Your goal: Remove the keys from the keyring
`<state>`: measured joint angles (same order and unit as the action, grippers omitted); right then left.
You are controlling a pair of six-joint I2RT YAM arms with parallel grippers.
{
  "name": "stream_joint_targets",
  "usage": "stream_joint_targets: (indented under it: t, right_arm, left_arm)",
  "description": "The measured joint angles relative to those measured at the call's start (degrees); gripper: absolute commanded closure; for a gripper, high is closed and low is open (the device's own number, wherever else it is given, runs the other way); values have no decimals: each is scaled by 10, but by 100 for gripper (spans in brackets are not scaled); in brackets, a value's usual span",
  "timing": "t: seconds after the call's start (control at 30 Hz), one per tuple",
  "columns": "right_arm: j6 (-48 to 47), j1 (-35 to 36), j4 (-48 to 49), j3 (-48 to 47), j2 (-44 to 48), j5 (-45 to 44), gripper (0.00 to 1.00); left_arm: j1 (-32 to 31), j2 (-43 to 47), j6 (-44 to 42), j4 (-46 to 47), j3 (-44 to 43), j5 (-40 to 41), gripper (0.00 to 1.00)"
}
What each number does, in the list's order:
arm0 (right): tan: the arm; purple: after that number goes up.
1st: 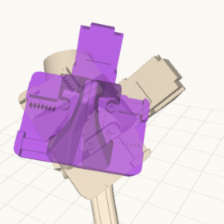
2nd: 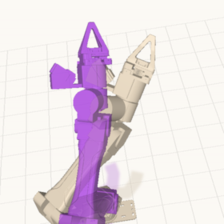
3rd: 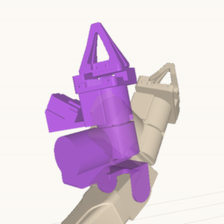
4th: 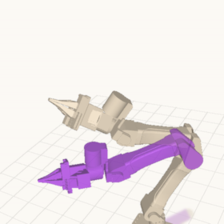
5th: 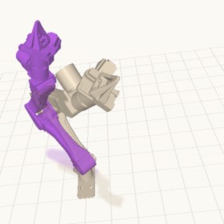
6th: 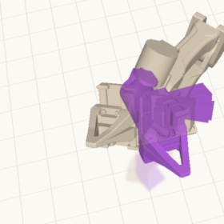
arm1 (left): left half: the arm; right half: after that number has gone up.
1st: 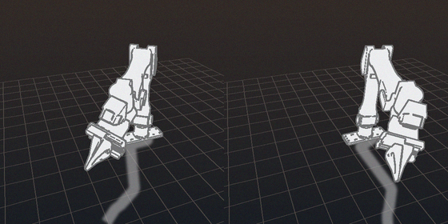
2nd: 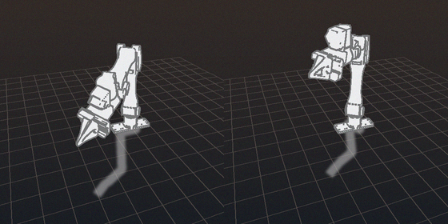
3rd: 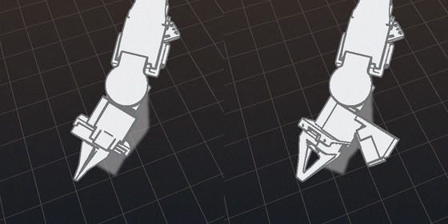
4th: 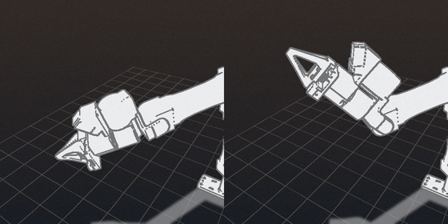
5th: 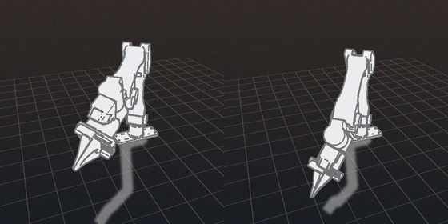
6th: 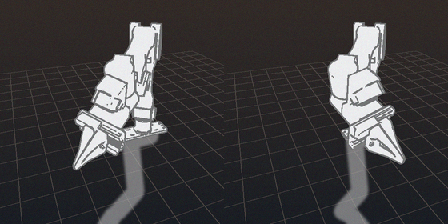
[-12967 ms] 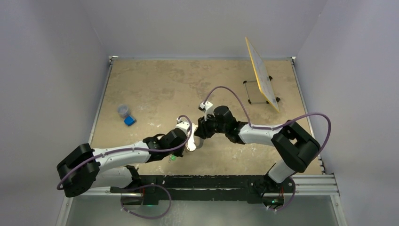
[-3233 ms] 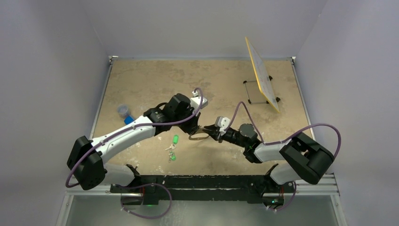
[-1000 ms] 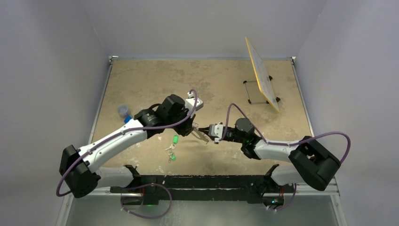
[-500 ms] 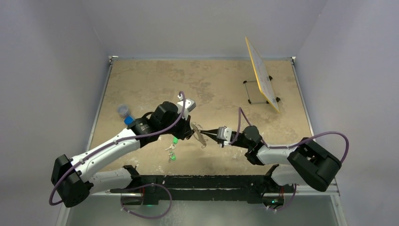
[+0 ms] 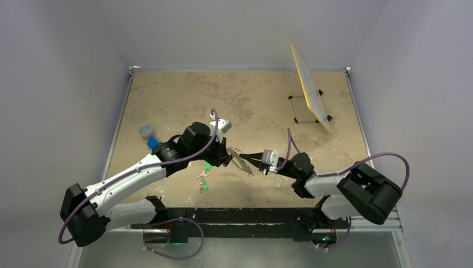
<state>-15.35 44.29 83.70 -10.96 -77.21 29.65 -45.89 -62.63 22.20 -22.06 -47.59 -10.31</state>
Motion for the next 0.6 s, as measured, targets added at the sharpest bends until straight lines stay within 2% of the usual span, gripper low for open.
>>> stream_joint_targets:
  t: [0.6]
  right_arm:
    - [-7,4,-5,-1,5,-52,100]
  left_arm:
    - [1,26,15,19,6,-41,100]
